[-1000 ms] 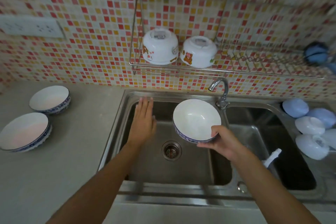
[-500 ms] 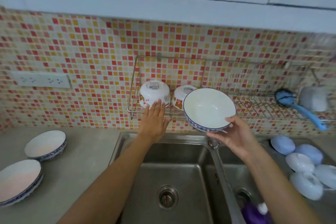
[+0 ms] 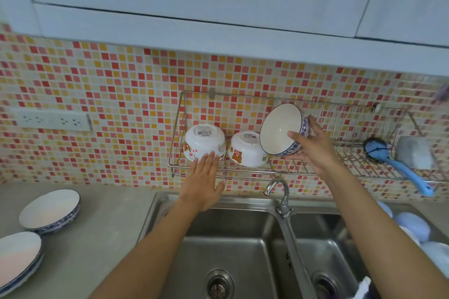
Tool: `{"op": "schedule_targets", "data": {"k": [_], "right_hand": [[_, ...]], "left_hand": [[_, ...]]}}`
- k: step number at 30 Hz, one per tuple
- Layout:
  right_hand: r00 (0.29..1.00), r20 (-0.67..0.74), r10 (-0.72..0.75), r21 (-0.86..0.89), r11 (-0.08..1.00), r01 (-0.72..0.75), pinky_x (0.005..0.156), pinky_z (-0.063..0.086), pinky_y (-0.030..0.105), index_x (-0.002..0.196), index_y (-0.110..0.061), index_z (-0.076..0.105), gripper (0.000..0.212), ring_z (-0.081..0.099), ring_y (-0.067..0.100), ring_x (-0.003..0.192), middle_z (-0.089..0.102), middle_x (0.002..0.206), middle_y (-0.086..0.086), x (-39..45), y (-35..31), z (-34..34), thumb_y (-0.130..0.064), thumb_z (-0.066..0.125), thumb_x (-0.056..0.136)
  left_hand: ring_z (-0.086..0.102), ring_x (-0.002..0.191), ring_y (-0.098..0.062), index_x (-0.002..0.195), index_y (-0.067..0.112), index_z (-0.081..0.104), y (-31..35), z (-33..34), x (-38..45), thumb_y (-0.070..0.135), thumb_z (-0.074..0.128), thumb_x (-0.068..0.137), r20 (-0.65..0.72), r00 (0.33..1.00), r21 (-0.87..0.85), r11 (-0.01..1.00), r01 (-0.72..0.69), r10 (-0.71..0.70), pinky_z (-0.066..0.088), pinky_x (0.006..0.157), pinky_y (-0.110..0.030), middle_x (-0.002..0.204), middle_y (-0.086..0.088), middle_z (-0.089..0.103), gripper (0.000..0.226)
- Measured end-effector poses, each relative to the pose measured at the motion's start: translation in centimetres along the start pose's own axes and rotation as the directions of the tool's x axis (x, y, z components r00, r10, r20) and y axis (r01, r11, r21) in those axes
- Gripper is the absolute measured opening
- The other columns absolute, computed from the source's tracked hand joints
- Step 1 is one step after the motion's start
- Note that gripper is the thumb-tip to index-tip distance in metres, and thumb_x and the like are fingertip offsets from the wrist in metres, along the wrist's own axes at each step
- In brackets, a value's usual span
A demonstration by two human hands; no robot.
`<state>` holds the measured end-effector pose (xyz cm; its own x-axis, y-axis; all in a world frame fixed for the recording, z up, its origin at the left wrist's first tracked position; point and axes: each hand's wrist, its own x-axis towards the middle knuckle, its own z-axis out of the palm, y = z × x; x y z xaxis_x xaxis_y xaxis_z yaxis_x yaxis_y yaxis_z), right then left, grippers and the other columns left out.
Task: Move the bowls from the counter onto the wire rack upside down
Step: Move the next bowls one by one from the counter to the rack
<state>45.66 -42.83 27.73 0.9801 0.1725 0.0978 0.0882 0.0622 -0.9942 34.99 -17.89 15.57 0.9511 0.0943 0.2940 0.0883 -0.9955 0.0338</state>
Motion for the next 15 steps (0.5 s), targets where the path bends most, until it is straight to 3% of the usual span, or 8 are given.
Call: {"op": "schedule_targets", "data": {"k": [3,6,9,13,15], "right_hand": [[0.994,-0.037,-0.099,-0.171,0.981,0.091,0.074,0.058,0.056,0.152,-0.029,0.026,0.086,0.058,0.027,0.114,0.052,0.134,-0.006,1.2,0.7,0.8,-0.009,0.073,0.083],[0.964,-0.047,-0.262,-0.370,0.901,0.227,0.091,0.053,0.056,0.152,-0.026,0.027,0.085,0.055,0.022,0.120,0.052,0.133,-0.009,2.3,1.6,1.6,-0.012,0.074,0.083],[0.933,0.011,-0.360,-0.624,0.726,0.288,0.102,0.046,0.049,0.153,-0.034,0.022,0.087,0.048,0.028,0.123,0.045,0.142,0.018,3.2,2.6,2.6,-0.023,0.074,0.084],[0.882,0.165,-0.442,-0.803,0.460,0.380,0.113,0.032,0.049,0.153,-0.029,0.022,0.078,0.023,0.033,0.139,0.026,0.150,0.020,3.2,4.0,4.3,-0.019,0.066,0.090],[0.850,0.273,-0.450,-0.853,0.296,0.430,0.108,0.039,0.053,0.153,-0.030,0.023,0.079,0.017,0.039,0.142,0.021,0.152,0.020,3.1,4.8,4.8,-0.014,0.066,0.089]], "left_hand": [[-0.019,0.143,-0.018,0.147,0.016,-0.014,0.0,0.1,0.0,0.061,-0.004,0.082,-0.007,1.000,-0.005,1.000,-0.006,0.005,-0.016,0.114,-0.038,0.158,-0.003,-0.014,0.080],[-0.018,0.144,-0.019,0.148,0.016,-0.013,-0.2,0.3,0.0,0.065,-0.002,0.080,-0.001,1.000,-0.016,1.000,-0.009,0.009,-0.015,0.115,-0.039,0.158,-0.003,-0.015,0.084],[-0.019,0.144,-0.019,0.148,0.016,-0.014,-0.2,0.4,0.1,0.065,0.004,0.083,0.004,1.000,-0.010,1.000,-0.012,0.012,-0.015,0.115,-0.039,0.158,-0.003,-0.016,0.083],[-0.020,0.144,-0.019,0.148,0.016,-0.013,-0.3,0.6,0.2,0.066,0.003,0.083,0.004,1.000,-0.013,1.000,-0.015,0.015,-0.013,0.117,-0.040,0.158,-0.003,-0.016,0.083],[-0.019,0.144,-0.019,0.148,0.017,-0.013,-0.3,0.6,0.1,0.066,0.002,0.082,0.002,1.000,-0.013,1.000,-0.016,0.016,-0.014,0.116,-0.040,0.158,-0.003,-0.016,0.084]]}}
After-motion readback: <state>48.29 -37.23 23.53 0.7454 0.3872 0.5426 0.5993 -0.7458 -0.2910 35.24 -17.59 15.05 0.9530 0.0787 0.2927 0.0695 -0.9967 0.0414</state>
